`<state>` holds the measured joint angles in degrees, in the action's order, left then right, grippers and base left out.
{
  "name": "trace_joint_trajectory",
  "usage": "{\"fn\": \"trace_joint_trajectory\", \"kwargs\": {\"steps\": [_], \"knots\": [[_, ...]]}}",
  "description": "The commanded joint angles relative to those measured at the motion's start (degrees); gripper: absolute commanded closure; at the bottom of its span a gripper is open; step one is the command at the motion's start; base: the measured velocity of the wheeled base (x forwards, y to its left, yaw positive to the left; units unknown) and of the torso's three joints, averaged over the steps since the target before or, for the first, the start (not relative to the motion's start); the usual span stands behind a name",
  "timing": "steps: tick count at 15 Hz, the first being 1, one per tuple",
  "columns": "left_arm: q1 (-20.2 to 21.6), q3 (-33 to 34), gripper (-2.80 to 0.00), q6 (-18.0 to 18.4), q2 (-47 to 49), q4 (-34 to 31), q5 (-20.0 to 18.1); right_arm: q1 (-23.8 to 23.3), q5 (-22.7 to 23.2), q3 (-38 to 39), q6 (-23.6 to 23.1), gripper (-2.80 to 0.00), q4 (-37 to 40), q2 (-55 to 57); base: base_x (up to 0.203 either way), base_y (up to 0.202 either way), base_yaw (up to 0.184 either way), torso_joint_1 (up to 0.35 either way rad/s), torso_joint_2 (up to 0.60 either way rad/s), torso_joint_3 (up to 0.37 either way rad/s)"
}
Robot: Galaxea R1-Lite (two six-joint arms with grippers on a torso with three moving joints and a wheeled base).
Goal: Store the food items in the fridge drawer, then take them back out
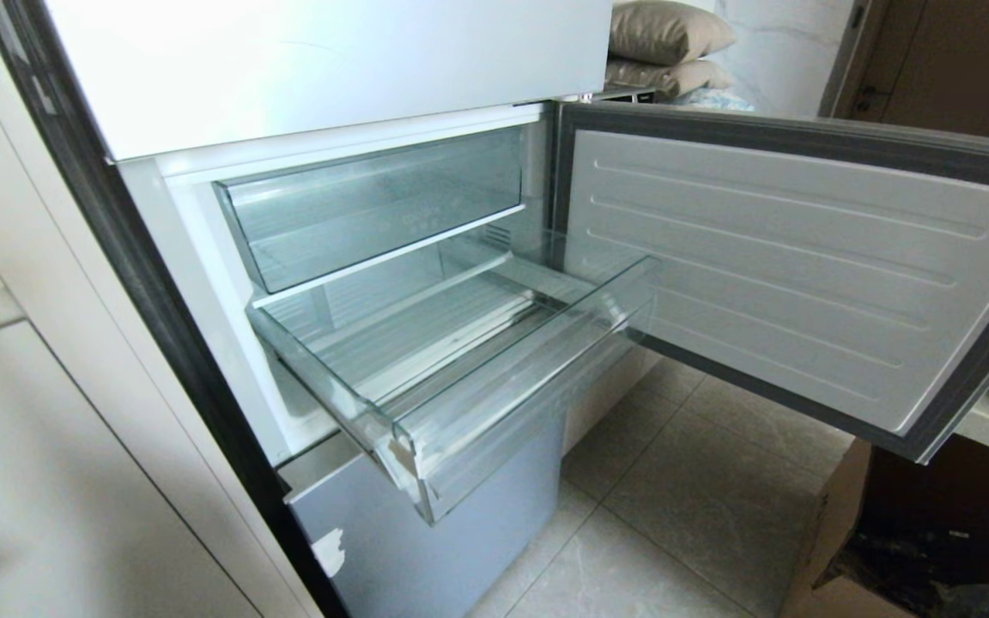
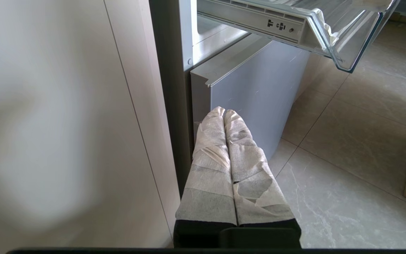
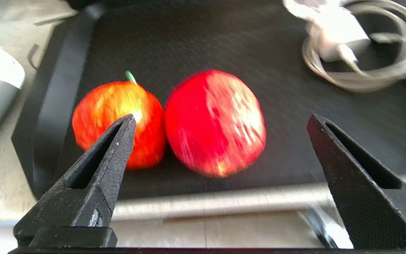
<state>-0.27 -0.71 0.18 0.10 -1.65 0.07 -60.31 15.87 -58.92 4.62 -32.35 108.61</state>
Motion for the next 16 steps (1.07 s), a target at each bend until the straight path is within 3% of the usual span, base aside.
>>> {"fn": "trace_joint_trajectory", "kwargs": {"steps": [1, 16], "knots": [[0.0, 0.0, 0.0, -0.01, -0.01, -0.02, 0.01, 0.01, 0.74, -1.16, 0.05, -2.8, -1.6, 4.08, 0.0, 0.0, 0.0, 0.0, 0.0, 0.0], [0.0, 0.0, 0.0, -0.01, -0.01, -0.02, 0.01, 0.37, 2.06, -5.26, 0.29, -2.8, -6.29, 13.65, 0.0, 0.0, 0.0, 0.0, 0.0, 0.0]]}}
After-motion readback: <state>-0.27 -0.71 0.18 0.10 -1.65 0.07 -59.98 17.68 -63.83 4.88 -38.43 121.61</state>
